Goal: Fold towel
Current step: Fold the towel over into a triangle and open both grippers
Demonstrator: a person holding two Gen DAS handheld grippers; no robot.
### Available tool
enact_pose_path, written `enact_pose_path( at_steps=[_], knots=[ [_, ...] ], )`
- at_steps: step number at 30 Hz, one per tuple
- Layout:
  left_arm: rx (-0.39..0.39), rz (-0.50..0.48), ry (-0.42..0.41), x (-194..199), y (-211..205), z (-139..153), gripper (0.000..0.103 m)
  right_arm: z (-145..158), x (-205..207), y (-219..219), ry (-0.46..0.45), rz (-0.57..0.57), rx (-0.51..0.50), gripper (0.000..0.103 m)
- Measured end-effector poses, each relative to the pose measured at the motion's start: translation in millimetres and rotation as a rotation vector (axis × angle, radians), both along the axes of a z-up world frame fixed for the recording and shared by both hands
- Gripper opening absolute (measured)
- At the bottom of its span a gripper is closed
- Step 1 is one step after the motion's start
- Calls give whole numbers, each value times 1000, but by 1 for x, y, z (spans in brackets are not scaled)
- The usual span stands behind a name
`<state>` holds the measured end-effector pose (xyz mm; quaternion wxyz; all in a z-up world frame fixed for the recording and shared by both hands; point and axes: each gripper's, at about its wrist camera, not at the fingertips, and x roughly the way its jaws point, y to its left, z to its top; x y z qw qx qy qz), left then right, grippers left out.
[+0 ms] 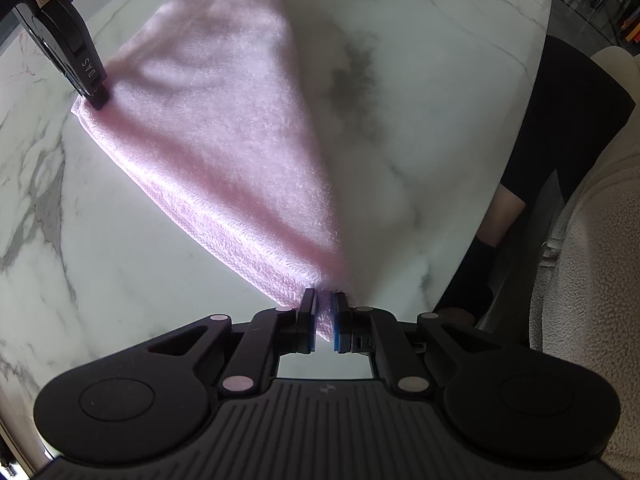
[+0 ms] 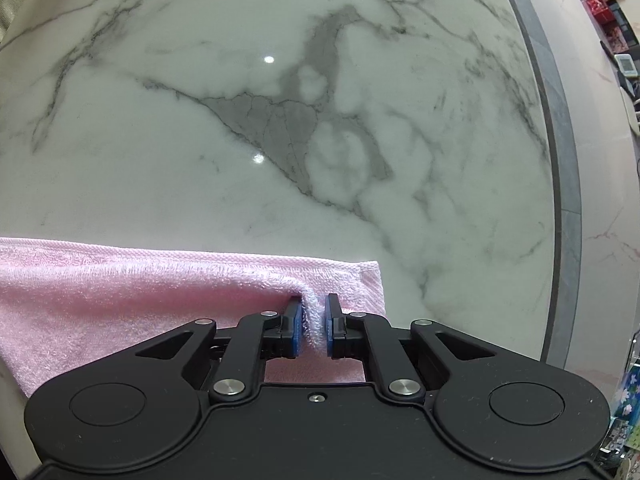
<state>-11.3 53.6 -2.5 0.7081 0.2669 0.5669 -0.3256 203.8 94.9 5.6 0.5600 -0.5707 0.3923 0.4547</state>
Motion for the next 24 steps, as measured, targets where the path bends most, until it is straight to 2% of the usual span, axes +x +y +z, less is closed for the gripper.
enact_pose_path(
  at_steps=[1, 3, 9, 17, 21, 24],
  knots=[
    [1, 3, 0, 0, 0, 0, 6, 1, 1, -2, -29, -9, 11, 42],
    [3, 10, 0, 1, -1, 0, 6, 3, 4, -7, -74, -45, 29, 42],
    [11, 43, -13, -2, -2, 0, 6, 26, 8, -30, -130, -132, 61, 42],
    [1, 131, -20, -3, 0, -1, 6, 71, -19, -109, -109, -278, 180, 42],
    [-56, 241, -4, 0, 12, 1, 7, 84, -44, -155, -78, -375, 243, 42],
    [-99, 326, -35, -2, 23, 12, 11, 93, -68, -193, -55, -459, 308, 44]
  ],
)
